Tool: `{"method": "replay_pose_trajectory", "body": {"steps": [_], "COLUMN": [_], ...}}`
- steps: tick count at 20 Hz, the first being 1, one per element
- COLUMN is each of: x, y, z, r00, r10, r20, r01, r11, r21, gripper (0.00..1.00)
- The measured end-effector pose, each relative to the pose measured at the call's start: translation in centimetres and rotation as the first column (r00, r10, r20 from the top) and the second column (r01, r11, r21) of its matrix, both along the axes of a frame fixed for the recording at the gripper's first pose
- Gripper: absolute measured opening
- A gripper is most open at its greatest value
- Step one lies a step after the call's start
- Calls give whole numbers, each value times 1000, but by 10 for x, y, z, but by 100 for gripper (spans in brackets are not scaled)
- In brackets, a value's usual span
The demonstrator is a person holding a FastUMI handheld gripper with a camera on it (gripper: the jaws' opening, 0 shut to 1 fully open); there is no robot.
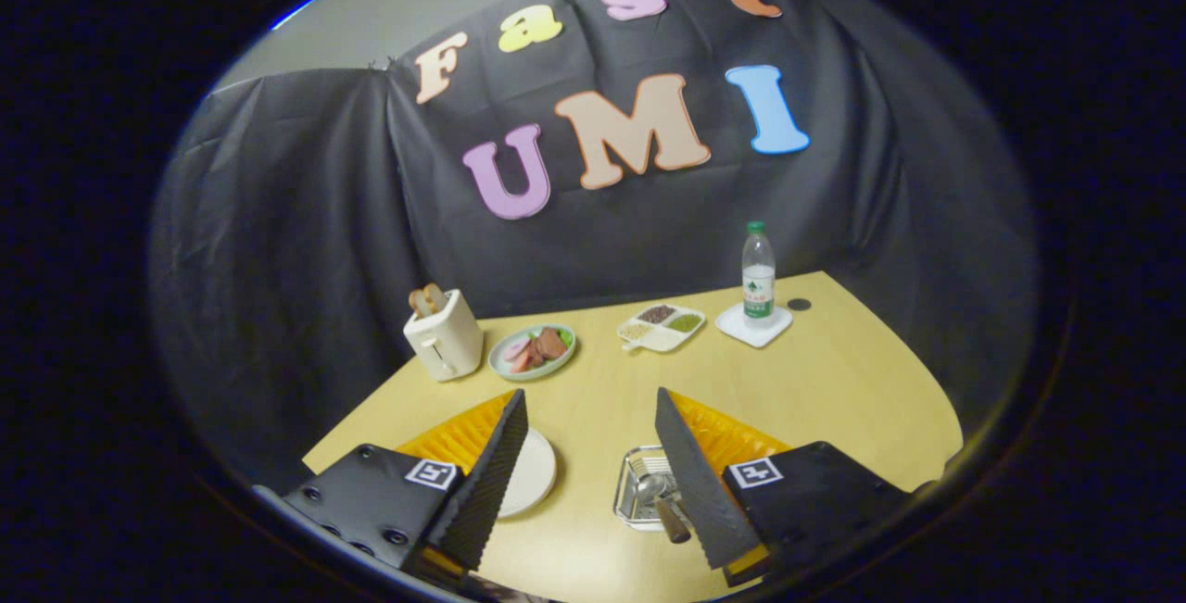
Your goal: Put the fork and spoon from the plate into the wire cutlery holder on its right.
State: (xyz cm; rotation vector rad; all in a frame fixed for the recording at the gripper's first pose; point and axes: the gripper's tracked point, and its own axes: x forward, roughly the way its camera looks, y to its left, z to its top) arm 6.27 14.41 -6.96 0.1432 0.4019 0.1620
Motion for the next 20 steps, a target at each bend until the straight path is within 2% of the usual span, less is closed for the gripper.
{"method": "replay_pose_trajectory", "body": {"steps": [3,7,15,20], "x": [-9,-19,-34,-42], "y": [1,17,26,19], "z": [18,23,20,26], "r00": [989,967,936,932], "r10": [-24,-39,-49,-58], "r20": [146,251,348,358], "r01": [27,58,94,109], "r11": [999,996,989,986], "r21": [-21,-72,-114,-124], "gripper": [91,91,91,91]}}
